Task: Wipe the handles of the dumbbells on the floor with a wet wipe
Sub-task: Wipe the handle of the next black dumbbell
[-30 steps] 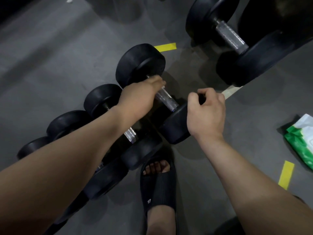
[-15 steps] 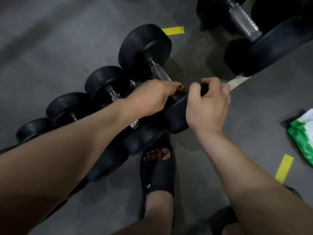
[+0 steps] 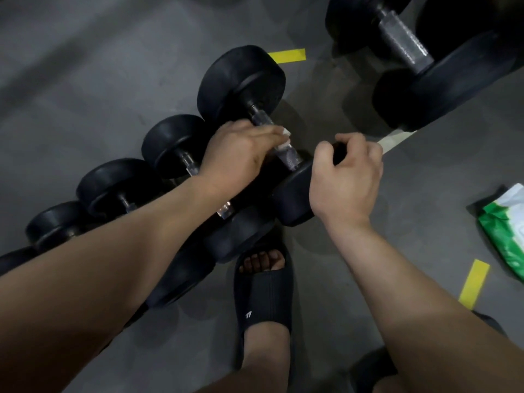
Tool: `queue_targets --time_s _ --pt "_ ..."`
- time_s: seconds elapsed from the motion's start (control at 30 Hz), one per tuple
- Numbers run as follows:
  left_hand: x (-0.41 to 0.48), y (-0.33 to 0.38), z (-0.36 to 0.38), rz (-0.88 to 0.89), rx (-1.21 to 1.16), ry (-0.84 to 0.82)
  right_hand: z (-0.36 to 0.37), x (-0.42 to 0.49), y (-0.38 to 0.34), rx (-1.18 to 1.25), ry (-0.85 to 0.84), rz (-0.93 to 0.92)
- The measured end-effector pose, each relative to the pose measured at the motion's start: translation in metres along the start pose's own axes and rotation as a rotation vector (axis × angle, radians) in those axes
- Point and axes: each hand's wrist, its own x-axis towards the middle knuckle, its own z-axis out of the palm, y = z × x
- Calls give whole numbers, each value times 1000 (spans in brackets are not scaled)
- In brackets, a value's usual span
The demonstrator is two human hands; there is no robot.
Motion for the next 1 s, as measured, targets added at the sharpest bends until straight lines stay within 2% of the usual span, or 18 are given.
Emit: queue_targets --time_s 0.07,0.17,0.23,0.33,0.4,0.53,0.6,0.73,0.8,0.9,1.0 --pt "-4 1 5 -30 -63 61 0 0 0 5 3 -3" --pt "-13 13 6 74 -113 -16 0 0 1 9 11 -10" --pt "-13 16 6 129 -98 -6 0 0 1 6 16 -10" --pt "-8 12 11 65 -101 64 1 0 1 4 14 -3" --pt "-10 15 13 45 -137 -1 1 0 1 6 16 -7" --pt "-7 15 8 148 -108 -133 1 0 1 4 19 -4" --pt "-5 9 11 50 -71 -92 2 0 2 2 22 -8" --pt "-1 5 11 -301 -75 56 3 1 2 14 34 -3" --pt "2 15 14 -269 -61 11 3 1 3 8 34 -12" --pt "-2 25 13 -82 36 -148 3 1 4 0 27 -23" --pt "7 6 2 -237 129 -91 3 2 4 0 25 -16"
